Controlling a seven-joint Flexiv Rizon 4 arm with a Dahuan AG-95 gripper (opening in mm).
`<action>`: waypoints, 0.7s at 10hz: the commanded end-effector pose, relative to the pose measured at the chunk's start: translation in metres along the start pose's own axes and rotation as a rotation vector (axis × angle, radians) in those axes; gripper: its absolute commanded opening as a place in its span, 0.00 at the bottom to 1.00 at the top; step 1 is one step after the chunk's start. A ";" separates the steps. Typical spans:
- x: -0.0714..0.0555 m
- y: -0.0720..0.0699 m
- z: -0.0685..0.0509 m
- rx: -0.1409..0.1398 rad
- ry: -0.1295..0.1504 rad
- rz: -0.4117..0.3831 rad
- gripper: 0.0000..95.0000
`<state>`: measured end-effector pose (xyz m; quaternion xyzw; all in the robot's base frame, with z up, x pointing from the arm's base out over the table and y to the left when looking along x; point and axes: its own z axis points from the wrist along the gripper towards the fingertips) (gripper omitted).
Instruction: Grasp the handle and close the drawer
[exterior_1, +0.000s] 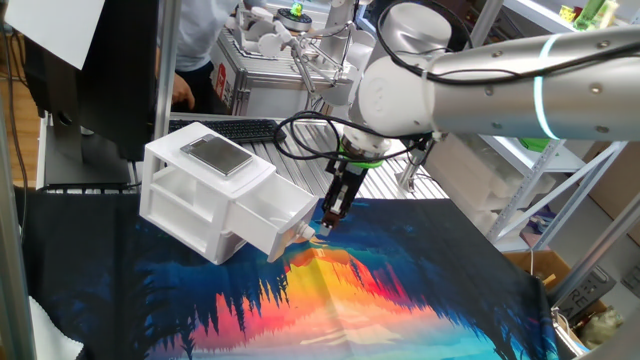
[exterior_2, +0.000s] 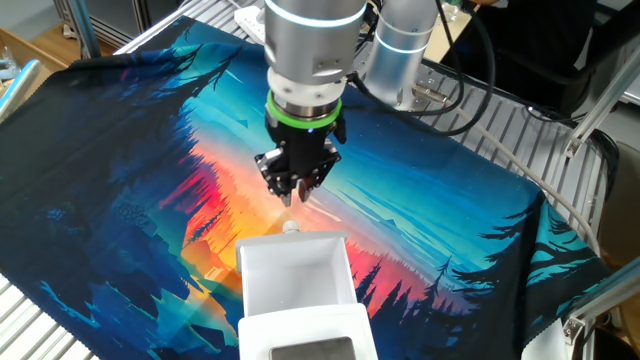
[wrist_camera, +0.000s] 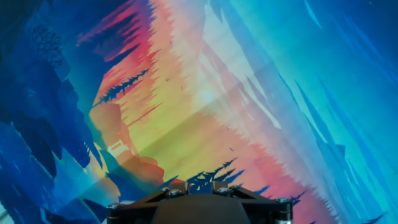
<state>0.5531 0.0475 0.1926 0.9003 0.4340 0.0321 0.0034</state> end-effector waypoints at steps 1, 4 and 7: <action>0.005 -0.001 0.000 0.000 0.000 0.027 0.20; 0.019 0.001 -0.004 -0.002 0.003 0.042 0.40; 0.026 0.009 0.004 -0.022 0.004 0.057 0.40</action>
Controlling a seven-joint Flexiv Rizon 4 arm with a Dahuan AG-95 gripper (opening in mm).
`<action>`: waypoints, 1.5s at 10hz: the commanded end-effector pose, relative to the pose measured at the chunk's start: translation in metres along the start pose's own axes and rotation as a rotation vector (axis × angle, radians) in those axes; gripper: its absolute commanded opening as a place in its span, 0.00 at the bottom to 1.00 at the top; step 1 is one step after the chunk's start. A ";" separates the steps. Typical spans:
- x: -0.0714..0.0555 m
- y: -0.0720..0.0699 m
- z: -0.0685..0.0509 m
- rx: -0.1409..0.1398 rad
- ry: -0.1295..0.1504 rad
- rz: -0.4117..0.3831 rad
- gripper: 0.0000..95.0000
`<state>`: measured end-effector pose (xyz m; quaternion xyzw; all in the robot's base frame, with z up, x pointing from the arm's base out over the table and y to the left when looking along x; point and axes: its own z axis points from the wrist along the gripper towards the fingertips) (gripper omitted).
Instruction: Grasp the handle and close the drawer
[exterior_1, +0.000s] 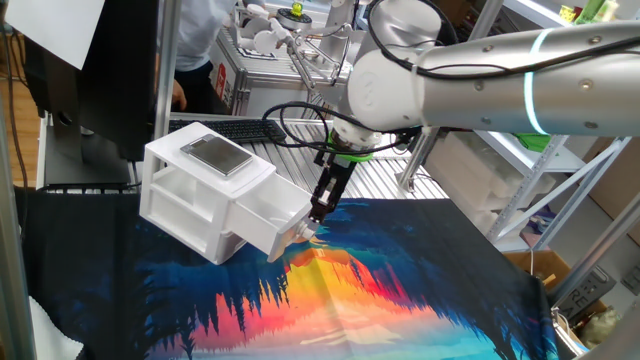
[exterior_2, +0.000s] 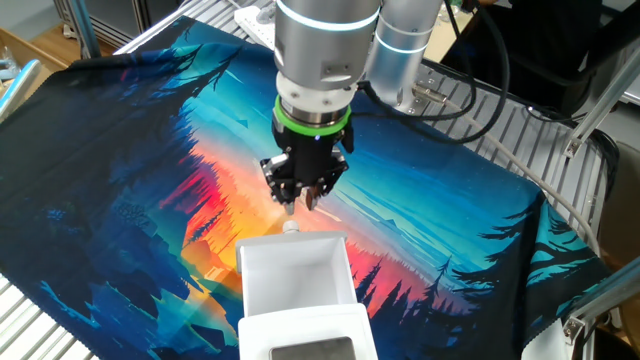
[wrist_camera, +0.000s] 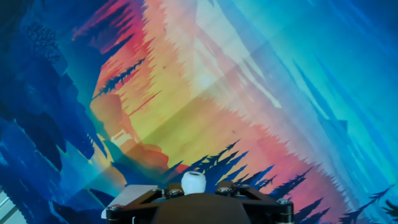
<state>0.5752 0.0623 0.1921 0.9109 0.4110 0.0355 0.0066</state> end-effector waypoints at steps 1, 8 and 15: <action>0.002 0.002 0.004 -0.015 0.004 0.004 0.40; 0.006 0.009 0.022 -0.069 -0.001 0.026 0.40; 0.008 0.013 0.034 -0.094 0.017 0.024 0.40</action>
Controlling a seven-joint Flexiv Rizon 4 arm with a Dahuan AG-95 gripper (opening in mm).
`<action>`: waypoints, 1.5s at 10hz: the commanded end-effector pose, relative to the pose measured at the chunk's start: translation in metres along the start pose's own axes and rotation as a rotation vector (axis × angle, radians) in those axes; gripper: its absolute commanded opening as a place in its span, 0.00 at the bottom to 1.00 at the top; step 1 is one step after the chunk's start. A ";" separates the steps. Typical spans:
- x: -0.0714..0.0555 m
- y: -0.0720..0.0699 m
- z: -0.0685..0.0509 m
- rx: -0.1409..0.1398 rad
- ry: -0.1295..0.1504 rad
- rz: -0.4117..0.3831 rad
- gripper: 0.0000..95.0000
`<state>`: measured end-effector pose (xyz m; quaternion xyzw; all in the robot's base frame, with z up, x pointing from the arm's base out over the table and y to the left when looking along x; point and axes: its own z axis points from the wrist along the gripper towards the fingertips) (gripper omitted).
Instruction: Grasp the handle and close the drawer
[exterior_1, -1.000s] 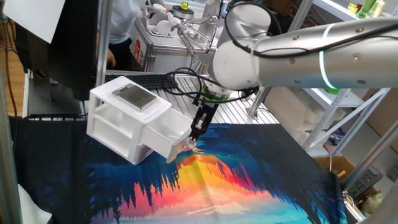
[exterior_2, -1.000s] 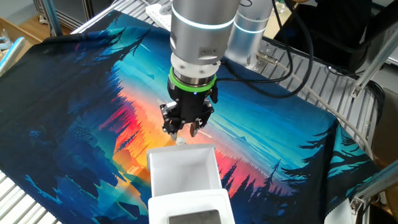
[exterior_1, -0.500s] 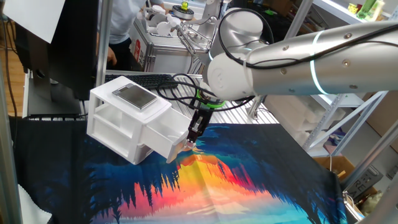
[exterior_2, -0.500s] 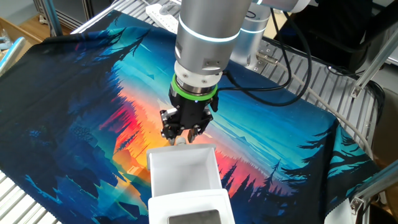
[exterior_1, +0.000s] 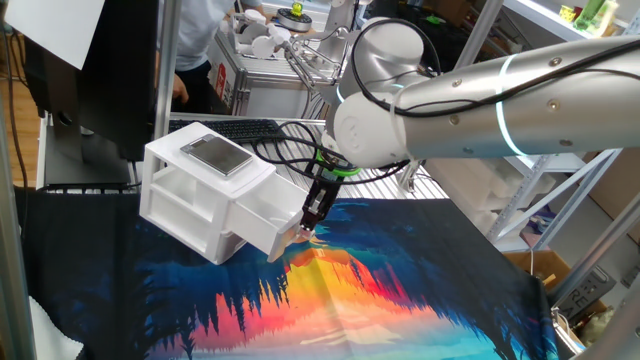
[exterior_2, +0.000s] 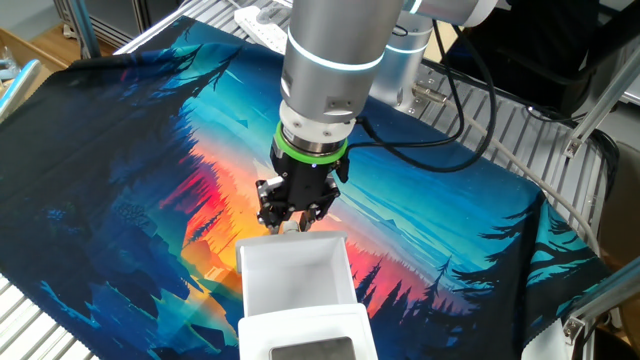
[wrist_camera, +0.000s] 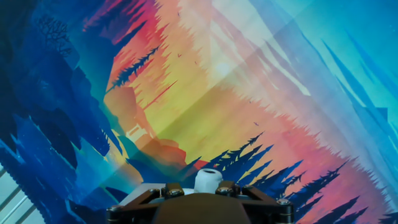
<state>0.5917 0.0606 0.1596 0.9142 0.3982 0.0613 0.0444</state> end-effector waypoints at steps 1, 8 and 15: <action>0.001 0.000 0.004 -0.008 0.001 -0.002 0.40; 0.001 0.000 0.006 -0.008 -0.001 -0.008 0.00; 0.001 0.000 0.006 -0.010 -0.004 0.010 0.00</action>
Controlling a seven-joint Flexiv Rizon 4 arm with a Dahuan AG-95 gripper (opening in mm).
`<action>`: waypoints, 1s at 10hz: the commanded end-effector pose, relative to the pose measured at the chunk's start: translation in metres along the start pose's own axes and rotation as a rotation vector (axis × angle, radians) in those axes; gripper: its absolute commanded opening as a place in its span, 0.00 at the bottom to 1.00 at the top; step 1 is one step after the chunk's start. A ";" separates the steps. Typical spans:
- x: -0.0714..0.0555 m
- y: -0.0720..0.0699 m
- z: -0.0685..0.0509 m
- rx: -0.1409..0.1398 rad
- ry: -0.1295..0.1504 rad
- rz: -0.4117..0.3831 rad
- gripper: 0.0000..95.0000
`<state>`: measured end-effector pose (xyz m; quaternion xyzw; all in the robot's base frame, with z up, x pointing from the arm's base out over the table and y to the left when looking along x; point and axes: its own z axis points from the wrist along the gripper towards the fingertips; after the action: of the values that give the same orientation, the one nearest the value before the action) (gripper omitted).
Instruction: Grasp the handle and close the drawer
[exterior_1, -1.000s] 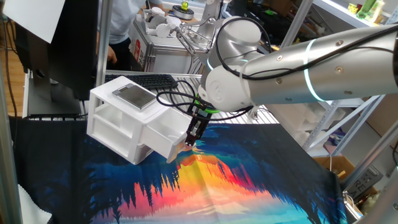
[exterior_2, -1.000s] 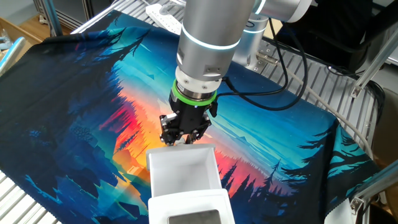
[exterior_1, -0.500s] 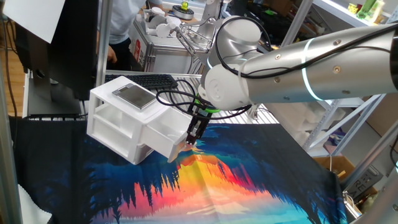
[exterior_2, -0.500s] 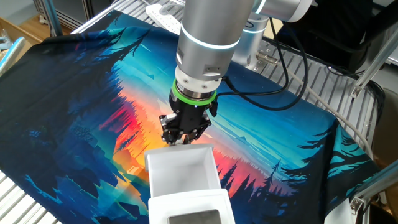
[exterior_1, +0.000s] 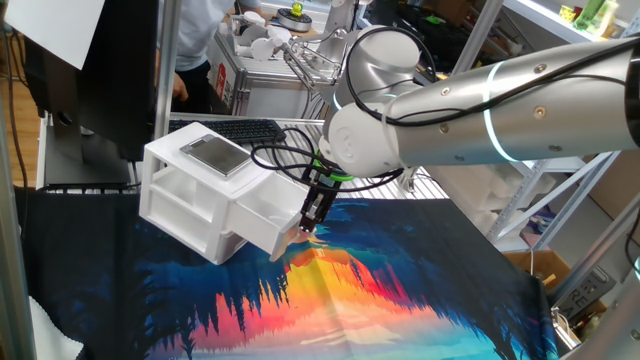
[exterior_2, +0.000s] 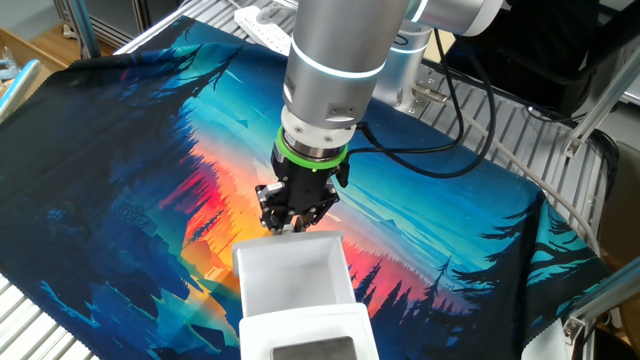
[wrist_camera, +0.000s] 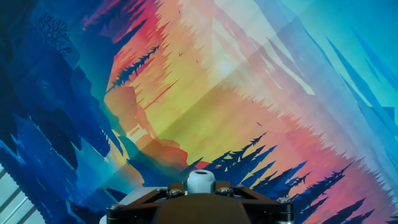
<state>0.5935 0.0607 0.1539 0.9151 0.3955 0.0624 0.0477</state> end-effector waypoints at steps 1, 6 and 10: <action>0.000 0.000 0.000 -0.005 -0.005 0.007 0.00; 0.003 -0.005 -0.005 -0.008 -0.009 0.033 0.00; 0.004 -0.006 -0.006 -0.009 -0.005 0.035 0.00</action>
<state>0.5901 0.0683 0.1588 0.9220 0.3788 0.0620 0.0510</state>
